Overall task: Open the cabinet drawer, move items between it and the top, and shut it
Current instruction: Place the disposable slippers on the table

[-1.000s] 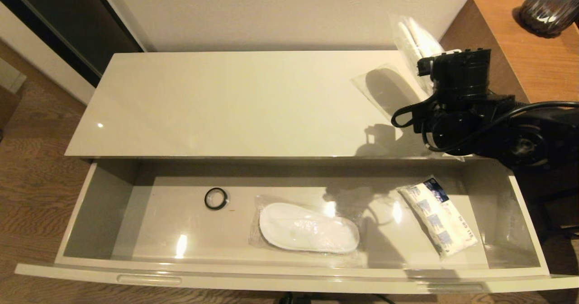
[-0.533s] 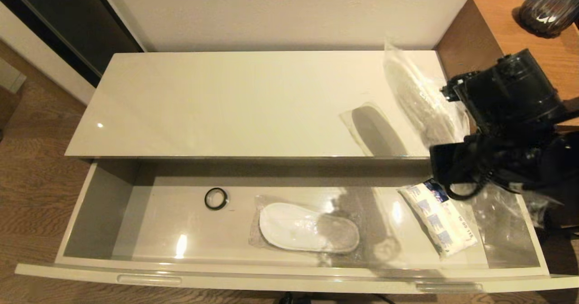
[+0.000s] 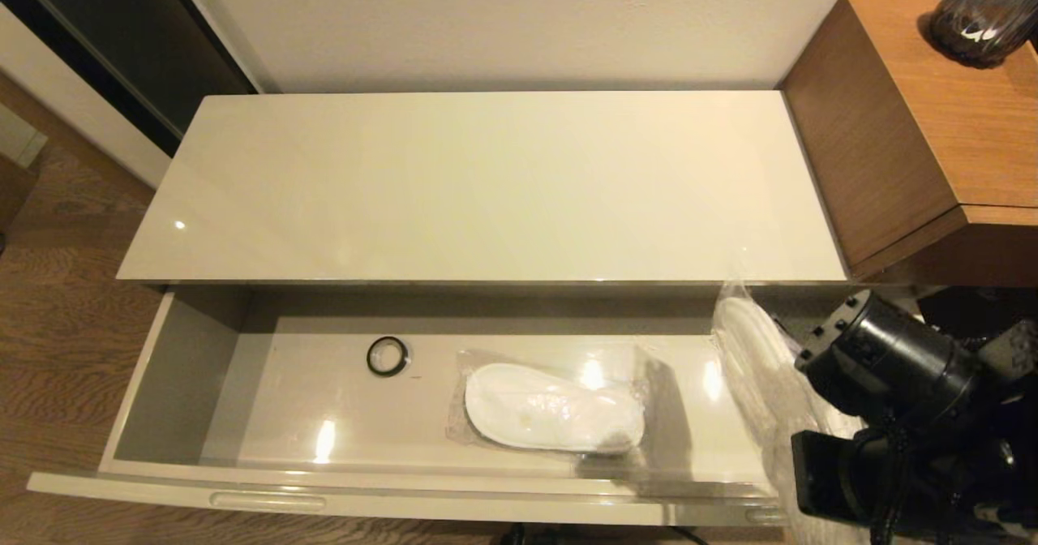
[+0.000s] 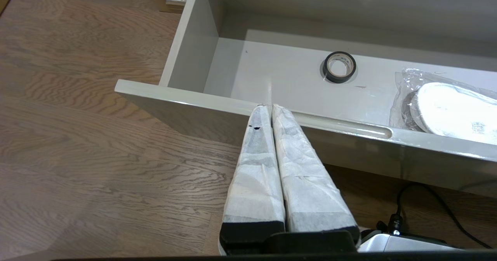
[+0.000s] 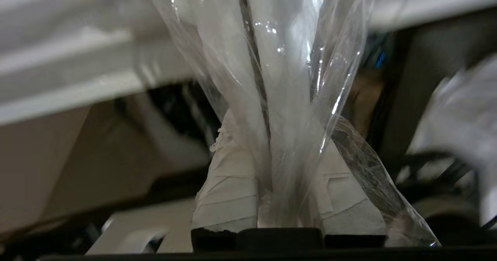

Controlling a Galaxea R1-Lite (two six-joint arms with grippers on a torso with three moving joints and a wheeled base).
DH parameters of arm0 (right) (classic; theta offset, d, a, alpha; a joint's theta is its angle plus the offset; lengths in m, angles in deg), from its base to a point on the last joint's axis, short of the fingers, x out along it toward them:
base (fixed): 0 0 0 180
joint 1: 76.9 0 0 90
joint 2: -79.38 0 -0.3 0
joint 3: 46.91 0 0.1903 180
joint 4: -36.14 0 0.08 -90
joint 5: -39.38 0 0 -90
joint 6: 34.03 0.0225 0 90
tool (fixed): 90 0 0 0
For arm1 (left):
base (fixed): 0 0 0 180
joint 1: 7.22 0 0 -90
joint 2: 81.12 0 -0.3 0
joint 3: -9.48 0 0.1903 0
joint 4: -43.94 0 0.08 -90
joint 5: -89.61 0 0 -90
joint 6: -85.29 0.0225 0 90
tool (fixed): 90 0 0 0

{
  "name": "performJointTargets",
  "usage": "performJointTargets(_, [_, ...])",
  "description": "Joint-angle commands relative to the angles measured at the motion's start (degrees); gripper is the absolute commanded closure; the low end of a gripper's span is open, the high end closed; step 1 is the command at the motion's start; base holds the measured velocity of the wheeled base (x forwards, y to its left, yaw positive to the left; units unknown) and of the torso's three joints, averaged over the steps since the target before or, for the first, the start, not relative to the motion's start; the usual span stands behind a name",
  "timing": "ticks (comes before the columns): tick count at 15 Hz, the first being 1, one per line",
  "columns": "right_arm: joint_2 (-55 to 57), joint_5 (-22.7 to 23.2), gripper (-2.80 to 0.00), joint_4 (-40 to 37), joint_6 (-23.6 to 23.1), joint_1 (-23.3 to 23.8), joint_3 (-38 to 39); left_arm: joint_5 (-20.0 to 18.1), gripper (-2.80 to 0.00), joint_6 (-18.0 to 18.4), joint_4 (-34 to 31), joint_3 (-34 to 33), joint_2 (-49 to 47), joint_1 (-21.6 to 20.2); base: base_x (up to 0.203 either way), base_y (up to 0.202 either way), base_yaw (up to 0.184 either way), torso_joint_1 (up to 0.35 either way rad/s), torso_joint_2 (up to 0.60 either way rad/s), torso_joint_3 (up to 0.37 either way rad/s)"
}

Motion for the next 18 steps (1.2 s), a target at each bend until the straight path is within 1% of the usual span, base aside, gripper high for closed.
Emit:
performJointTargets(1, [2.8, 4.7, 0.00, -0.4, 2.5, -0.1, 2.4, 0.1, 0.00, 0.0, 0.0, -0.1, 2.2, -0.1, 0.000, 0.000, 0.000, 0.000, 0.00, 0.000])
performJointTargets(3, [5.6, 6.5, 0.00, -0.8, 4.9, 0.1, 3.3, 0.1, 0.00, 0.0, 0.0, -0.1, 2.2, 0.0, 0.000, 0.000, 0.000, 0.000, 0.00, 0.000])
performJointTargets(5, [9.4, 7.6, 0.00, 0.6, 5.5, 1.1, 4.2, 0.1, 0.00, 0.0, 0.0, -0.1, 2.2, 0.0, 0.000, 0.000, 0.000, 0.000, 0.00, 0.000])
performJointTargets(6, [12.0, 7.4, 0.00, 2.7, 5.5, 1.9, 4.3, 0.0, 0.00, 0.0, 0.0, -0.1, 2.2, -0.1, 0.000, 0.000, 0.000, 0.000, 0.00, 0.000])
performJointTargets(7, [14.3, 6.6, 0.00, 6.9, 5.7, 3.5, 4.4, 0.1, 0.00, 0.0, 0.0, -0.1, 2.2, 0.0, 0.000, 0.000, 0.000, 0.000, 0.00, 0.000])
performJointTargets(8, [16.6, 4.6, 0.00, 11.9, 5.9, 5.4, 4.6, 0.0, 0.00, 0.0, 0.0, -0.1, 2.2, -0.1, 0.000, 0.000, 0.000, 0.000, 0.00, 0.000])
performJointTargets(9, [18.0, 1.2, 0.00, 16.5, 5.9, 6.9, 5.1, 0.1, 0.00, 0.0, 0.0, -0.1, 2.2, 0.0, 0.000, 0.000, 0.000, 0.000, 0.00, 0.000])
performJointTargets(10, [18.2, 0.2, 0.00, 19.1, 5.5, 8.0, 5.3, 0.0, 0.00, 0.0, 0.0, -0.1, 2.2, 0.0, 0.000, 0.000, 0.000, 0.000, 0.00, 0.000])
performJointTargets(13, [19.6, 0.2, 0.00, 19.8, 3.0, 8.2, 4.5, 0.0, 0.00, 0.0, 0.0, -0.1, 2.2, -0.1, 0.000, 0.000, 0.000, 0.000, 0.00, 0.000])
performJointTargets(15, [19.3, 0.4, 0.00, 19.1, 2.5, 8.8, 1.8, 0.1, 0.00, 0.0, 0.0, -0.1, 2.2, 0.0, 0.000, 0.000, 0.000, 0.000, 0.00, 0.000])
performJointTargets(17, [16.6, 0.8, 0.00, 16.8, 1.3, 9.8, -1.3, 0.1, 0.00, 0.0, 0.0, -0.1, 2.2, 0.0, 0.000, 0.000, 0.000, 0.000, 0.00, 0.000])
performJointTargets(18, [15.4, 1.5, 0.00, 13.6, 0.6, 10.1, -3.3, 0.0, 0.00, 0.0, 0.0, -0.1, 2.2, -0.1, 0.000, 0.000, 0.000, 0.000, 0.00, 0.000])
